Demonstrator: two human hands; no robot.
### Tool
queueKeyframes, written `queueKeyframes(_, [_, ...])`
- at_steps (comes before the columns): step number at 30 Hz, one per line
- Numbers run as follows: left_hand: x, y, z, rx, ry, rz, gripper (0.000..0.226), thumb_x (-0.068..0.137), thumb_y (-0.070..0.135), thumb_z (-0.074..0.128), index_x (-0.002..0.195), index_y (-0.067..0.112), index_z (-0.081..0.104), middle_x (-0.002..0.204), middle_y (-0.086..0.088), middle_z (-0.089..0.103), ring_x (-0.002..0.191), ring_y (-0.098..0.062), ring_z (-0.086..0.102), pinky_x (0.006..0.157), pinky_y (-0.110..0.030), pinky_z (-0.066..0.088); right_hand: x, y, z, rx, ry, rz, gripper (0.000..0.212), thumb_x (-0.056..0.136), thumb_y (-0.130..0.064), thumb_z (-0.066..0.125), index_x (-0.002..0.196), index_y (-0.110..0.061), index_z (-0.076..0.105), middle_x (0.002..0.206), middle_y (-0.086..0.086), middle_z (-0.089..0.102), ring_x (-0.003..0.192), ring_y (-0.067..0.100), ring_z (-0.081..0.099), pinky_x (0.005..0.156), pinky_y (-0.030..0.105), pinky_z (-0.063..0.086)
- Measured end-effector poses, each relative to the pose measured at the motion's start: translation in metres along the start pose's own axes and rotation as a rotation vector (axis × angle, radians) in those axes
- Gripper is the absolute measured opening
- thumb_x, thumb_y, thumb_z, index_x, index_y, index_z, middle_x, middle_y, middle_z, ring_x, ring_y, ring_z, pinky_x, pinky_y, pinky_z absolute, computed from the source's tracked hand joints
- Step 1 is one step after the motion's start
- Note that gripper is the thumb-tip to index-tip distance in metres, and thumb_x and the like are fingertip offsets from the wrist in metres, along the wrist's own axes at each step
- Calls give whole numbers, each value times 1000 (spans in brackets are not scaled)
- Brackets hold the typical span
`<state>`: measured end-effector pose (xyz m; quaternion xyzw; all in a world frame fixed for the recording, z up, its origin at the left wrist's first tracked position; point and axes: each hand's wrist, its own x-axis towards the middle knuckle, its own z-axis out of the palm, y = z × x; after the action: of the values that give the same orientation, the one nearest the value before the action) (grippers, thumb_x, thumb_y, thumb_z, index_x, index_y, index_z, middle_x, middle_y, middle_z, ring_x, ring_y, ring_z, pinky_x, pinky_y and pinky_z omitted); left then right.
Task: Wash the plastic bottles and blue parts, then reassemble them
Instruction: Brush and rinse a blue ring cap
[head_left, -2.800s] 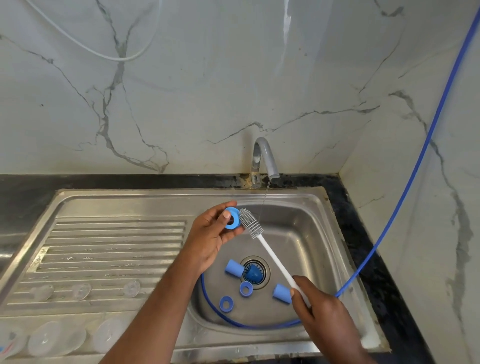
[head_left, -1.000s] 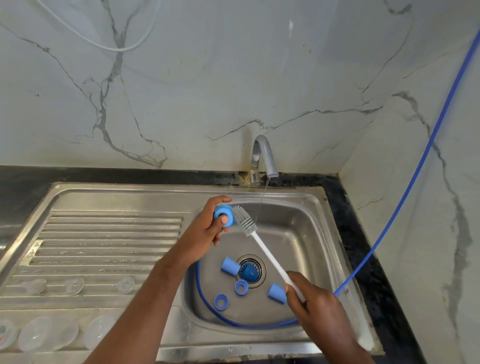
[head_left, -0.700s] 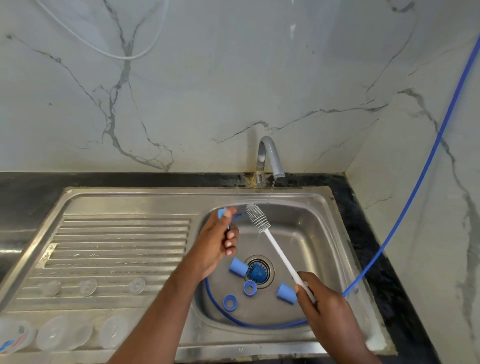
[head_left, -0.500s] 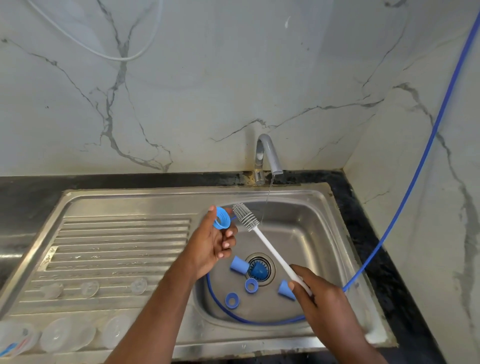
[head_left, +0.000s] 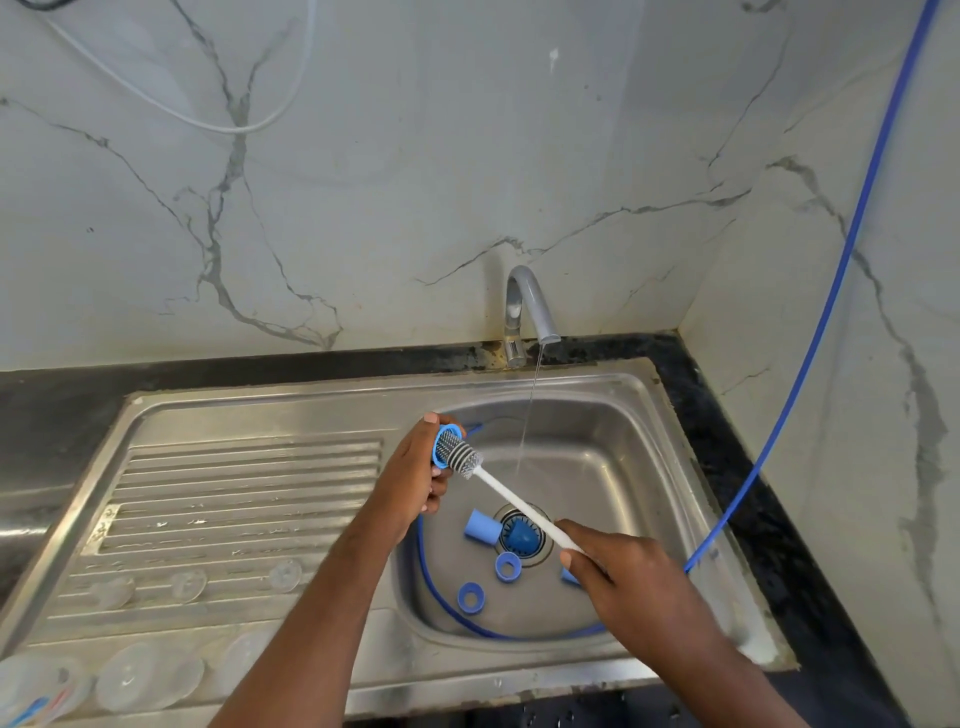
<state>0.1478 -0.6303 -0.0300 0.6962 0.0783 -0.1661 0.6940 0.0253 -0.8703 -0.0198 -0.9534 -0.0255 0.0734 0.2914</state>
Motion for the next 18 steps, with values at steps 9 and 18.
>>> queueKeyframes(9, [7,5,-14,26,-24,-239,47,104,56,35,92,15,55,55,2,32,43,-8,21,37,-17,15,-5,-3,-9,-327,222,-186,38,92,-42,53,128,-43,64,71,-9,52,48,13,50,38,25,35])
queueKeyframes(18, [14,5,-23,223,45,-135,47,105,52,36,94,15,63,54,2,39,42,-10,29,42,-21,22,9,-7,-33,-486,113,-187,51,84,-34,79,131,-41,60,81,-6,59,57,18,61,44,30,40])
